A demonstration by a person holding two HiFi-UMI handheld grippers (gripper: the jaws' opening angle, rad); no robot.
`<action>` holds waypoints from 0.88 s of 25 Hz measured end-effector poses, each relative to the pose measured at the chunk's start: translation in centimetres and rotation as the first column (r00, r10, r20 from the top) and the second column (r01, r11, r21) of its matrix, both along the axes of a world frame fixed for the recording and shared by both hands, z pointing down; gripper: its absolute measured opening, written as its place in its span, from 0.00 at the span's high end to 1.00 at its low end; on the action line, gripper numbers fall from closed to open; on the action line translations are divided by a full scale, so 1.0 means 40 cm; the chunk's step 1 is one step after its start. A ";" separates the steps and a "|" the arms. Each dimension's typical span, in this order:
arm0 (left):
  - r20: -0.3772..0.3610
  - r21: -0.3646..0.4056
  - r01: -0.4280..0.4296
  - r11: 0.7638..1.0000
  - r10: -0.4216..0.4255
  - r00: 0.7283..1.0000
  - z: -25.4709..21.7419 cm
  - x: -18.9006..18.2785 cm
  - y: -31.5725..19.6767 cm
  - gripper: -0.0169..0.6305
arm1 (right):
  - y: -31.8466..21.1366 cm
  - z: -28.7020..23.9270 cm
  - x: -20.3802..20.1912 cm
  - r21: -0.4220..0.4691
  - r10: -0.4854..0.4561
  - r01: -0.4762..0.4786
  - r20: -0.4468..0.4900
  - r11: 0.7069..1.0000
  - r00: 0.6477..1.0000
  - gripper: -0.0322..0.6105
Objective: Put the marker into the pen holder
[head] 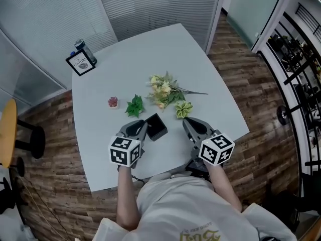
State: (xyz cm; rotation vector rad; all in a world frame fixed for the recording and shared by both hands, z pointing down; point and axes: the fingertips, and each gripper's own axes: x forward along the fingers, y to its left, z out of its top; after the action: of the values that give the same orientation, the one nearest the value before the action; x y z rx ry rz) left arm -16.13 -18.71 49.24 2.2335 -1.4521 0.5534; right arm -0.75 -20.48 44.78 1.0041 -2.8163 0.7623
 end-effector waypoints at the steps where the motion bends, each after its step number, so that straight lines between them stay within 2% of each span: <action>1: 0.008 -0.009 -0.009 1.000 0.009 1.000 0.008 0.005 -0.004 0.89 | -0.007 0.003 -0.001 -0.005 0.002 -0.002 0.002 1.000 1.000 0.92; 10: 0.067 -0.090 -0.058 0.994 0.064 0.996 0.075 0.028 -0.031 0.89 | -0.044 0.042 -0.022 -0.051 -0.009 0.009 -0.003 0.999 1.000 0.92; 22: 0.144 -0.179 -0.129 0.975 0.156 0.977 0.164 0.059 -0.058 0.89 | -0.067 0.104 -0.003 -0.110 0.017 -0.019 -0.023 0.994 1.000 0.92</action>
State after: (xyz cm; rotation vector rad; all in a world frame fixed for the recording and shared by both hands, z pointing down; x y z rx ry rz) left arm -13.77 -21.02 55.79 2.2120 -1.2700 0.8838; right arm -0.88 -23.15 48.96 1.0153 -2.7166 0.8913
